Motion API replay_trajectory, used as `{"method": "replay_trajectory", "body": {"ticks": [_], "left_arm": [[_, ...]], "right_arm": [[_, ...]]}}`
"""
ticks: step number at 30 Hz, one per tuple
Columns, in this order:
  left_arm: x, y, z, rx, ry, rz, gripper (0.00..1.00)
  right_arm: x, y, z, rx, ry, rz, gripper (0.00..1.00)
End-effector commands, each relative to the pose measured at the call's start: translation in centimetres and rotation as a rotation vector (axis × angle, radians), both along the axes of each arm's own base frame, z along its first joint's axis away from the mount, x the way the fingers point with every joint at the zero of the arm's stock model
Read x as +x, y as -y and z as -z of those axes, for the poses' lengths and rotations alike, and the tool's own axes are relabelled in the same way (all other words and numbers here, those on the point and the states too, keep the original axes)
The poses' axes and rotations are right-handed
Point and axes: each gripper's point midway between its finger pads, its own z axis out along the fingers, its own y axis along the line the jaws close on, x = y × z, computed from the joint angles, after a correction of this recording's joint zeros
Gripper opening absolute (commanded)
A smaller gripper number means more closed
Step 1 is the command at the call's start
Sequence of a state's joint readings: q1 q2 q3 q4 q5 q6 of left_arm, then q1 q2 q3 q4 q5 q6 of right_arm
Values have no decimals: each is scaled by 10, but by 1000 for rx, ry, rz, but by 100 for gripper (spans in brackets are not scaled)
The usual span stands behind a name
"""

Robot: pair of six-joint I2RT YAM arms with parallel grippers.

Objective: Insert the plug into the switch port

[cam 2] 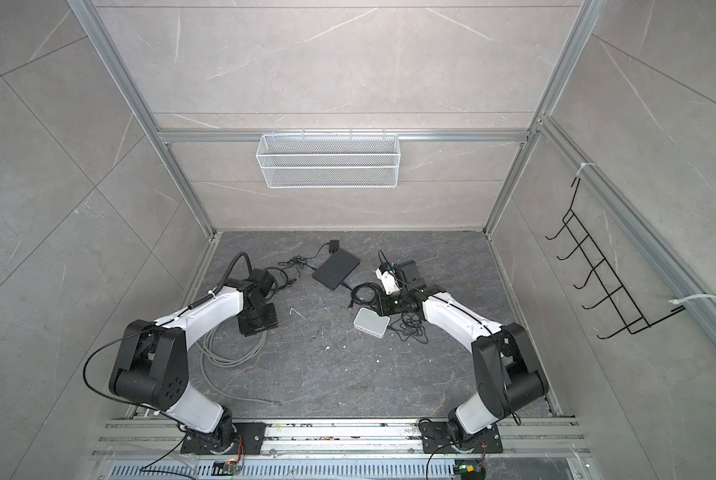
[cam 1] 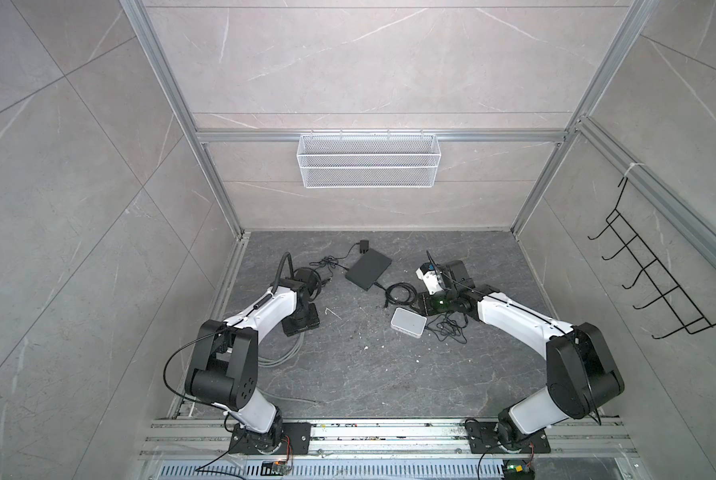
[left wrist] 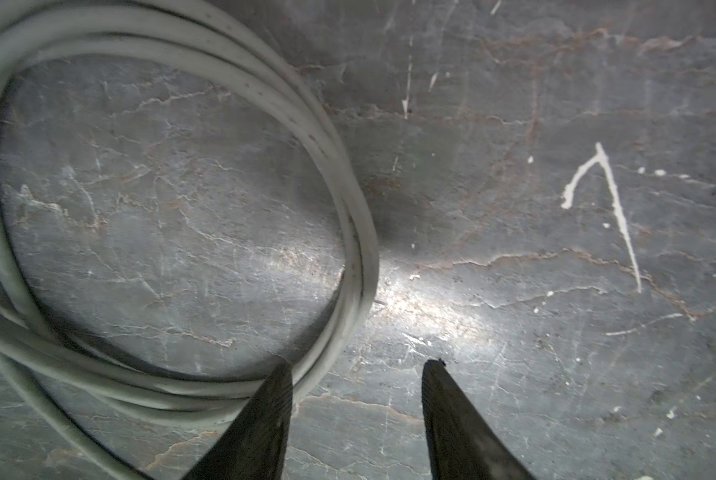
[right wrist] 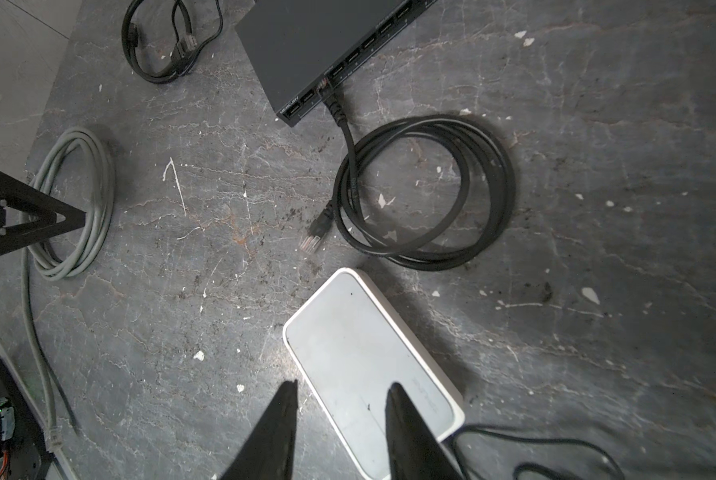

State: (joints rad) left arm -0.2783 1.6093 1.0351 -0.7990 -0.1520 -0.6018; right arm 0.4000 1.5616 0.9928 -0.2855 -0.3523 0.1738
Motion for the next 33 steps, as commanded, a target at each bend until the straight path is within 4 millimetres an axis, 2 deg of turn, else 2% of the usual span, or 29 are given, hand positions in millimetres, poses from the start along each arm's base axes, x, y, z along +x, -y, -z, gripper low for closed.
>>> {"method": "replay_trajectory", "body": {"ticks": [1,6,10,18,23,27,33], "left_arm": [[-1,-11,13,28,-31,-14,53],[3,-3,27,-17,-52,-4,47],[17,3,32,-38,-38,-12,32],[77,6,21,-79,58,-82,20],[109,-8,16,-95,96,-156,21],[117,-19,17,-145,103,-221,29],[117,-12,-9,-172,143,-56,44]], "right_arm": [[-6,-1,-6,15,4,4,39],[-9,1,-6,6,-2,0,39],[-9,0,-7,10,-3,3,38],[-10,-1,-10,12,-1,7,38],[-16,1,-7,9,-7,12,38],[-22,2,-7,9,-7,18,38],[-26,6,-6,-7,-3,14,38]]}}
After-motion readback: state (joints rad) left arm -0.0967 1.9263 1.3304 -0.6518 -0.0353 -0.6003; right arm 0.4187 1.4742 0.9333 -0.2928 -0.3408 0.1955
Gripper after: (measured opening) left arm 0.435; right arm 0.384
